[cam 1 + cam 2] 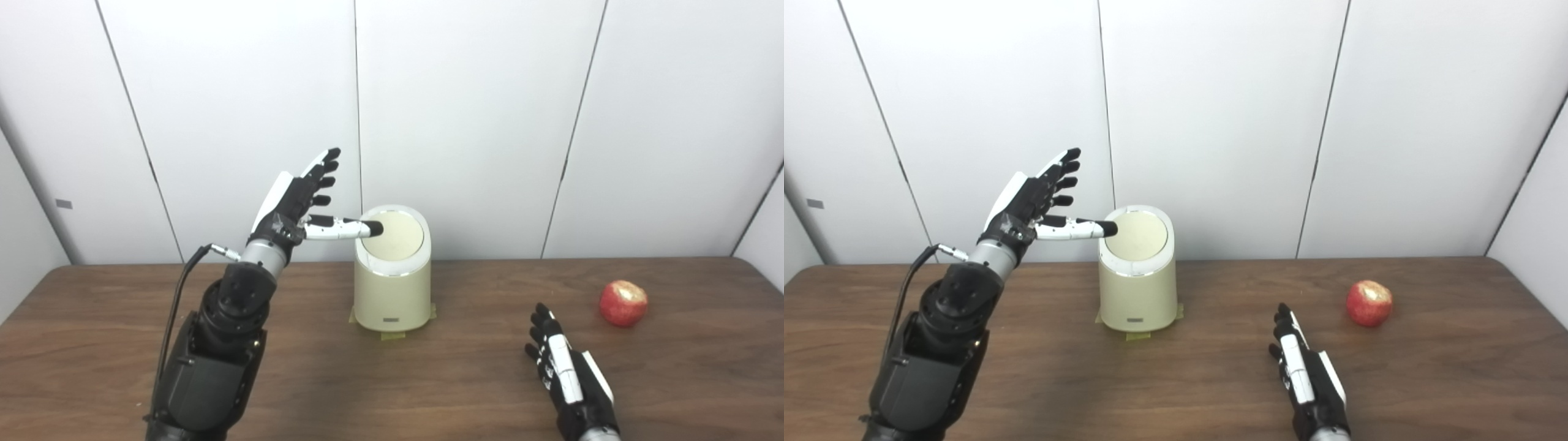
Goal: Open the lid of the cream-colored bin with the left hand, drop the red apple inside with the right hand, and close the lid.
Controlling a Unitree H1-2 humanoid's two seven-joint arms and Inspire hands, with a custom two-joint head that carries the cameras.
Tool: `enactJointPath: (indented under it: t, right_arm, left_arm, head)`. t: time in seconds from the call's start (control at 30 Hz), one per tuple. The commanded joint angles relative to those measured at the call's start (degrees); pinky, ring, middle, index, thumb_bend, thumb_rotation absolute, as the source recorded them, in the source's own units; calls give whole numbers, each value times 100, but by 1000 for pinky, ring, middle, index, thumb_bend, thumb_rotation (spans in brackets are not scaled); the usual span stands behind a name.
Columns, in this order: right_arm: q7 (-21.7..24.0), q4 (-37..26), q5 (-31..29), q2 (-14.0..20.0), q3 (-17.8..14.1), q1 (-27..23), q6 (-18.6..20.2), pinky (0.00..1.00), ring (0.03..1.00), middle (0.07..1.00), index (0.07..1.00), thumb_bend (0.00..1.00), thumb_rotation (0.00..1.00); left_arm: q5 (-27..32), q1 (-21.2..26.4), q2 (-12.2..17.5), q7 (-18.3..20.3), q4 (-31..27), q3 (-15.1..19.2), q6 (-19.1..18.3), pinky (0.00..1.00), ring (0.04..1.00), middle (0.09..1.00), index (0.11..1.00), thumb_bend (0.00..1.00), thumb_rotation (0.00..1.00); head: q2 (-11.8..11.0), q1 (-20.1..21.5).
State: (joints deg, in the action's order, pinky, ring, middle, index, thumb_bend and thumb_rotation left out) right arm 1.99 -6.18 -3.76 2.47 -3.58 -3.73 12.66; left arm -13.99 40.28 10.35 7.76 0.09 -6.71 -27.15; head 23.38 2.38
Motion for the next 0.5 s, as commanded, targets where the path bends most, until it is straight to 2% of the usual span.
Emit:
enactJointPath:
  t: [0.0,0.17,0.3,0.47]
  right_arm:
    - [-21,-66,-7,0,-6,-121,-230,972,1000,1000,1000,716,947]
    - [-37,-75,-17,-22,-12,-106,-228,971,1000,1000,1000,711,956]
    - [-44,-62,-27,-33,-16,-84,-278,971,1000,1000,1000,704,958]
    - [-57,-93,-42,-59,-20,-68,-251,970,1000,1000,1000,703,959]
  left_arm:
    - [-68,513,-41,70,66,35,29,866,940,970,965,917,124]
    - [-288,843,-82,226,481,-57,25,848,949,978,966,900,89]
    - [-544,1126,48,239,896,-359,86,746,915,975,962,905,89]
    - [-785,1407,248,312,1422,-690,320,737,916,976,962,911,101]
  head:
    - [8,6]
    - [-30,25]
    - [-29,42]
    - [-7,66]
